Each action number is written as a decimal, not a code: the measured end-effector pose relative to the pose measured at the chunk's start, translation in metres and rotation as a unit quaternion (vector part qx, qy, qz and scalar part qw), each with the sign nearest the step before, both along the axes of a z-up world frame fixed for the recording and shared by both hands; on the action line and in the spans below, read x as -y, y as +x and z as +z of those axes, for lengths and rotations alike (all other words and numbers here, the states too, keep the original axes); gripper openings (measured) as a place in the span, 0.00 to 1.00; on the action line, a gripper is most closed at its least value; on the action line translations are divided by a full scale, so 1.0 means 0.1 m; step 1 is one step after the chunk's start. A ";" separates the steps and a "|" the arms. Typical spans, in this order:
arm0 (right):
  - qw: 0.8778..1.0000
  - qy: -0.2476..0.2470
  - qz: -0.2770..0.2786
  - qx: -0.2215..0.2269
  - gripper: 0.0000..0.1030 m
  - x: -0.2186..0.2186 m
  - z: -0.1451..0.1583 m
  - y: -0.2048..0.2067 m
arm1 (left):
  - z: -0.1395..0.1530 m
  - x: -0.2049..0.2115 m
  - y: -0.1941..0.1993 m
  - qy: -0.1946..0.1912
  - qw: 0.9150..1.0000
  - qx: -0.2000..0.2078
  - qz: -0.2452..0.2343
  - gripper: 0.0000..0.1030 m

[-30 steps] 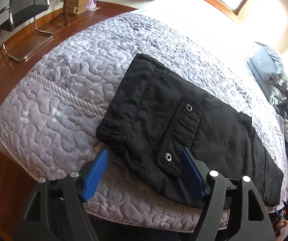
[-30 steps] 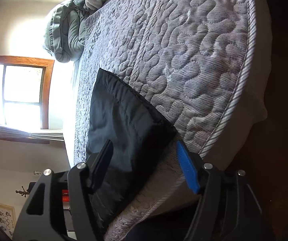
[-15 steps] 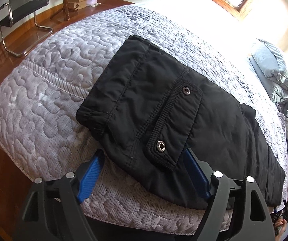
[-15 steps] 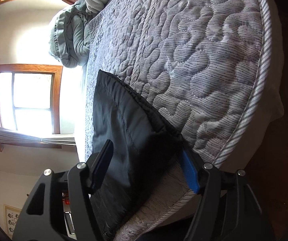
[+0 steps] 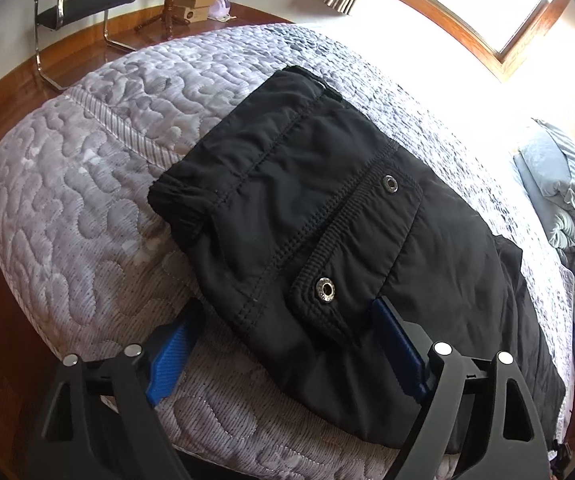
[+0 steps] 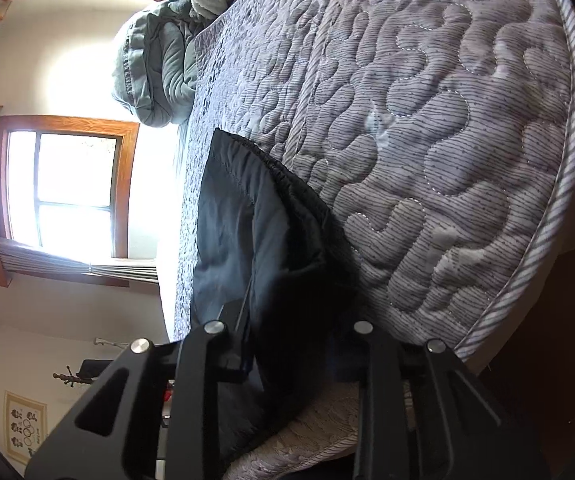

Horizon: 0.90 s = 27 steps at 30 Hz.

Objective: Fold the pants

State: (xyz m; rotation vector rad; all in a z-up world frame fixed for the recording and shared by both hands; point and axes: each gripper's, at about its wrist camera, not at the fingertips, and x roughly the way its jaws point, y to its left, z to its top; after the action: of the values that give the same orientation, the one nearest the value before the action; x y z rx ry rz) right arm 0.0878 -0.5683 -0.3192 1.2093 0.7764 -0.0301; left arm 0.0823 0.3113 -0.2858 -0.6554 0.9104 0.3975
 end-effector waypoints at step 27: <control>0.967 -0.245 0.063 0.004 0.16 -0.98 1.52 0.27 | 0.03 0.10 -0.22 -0.014 0.999 0.020 0.025 0.87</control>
State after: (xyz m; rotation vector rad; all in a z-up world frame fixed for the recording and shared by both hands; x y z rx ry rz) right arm 0.1150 -0.4700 -0.1672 0.6890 0.7810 -0.1068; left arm 0.0602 0.3012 -0.2824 -0.7105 0.8637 0.4146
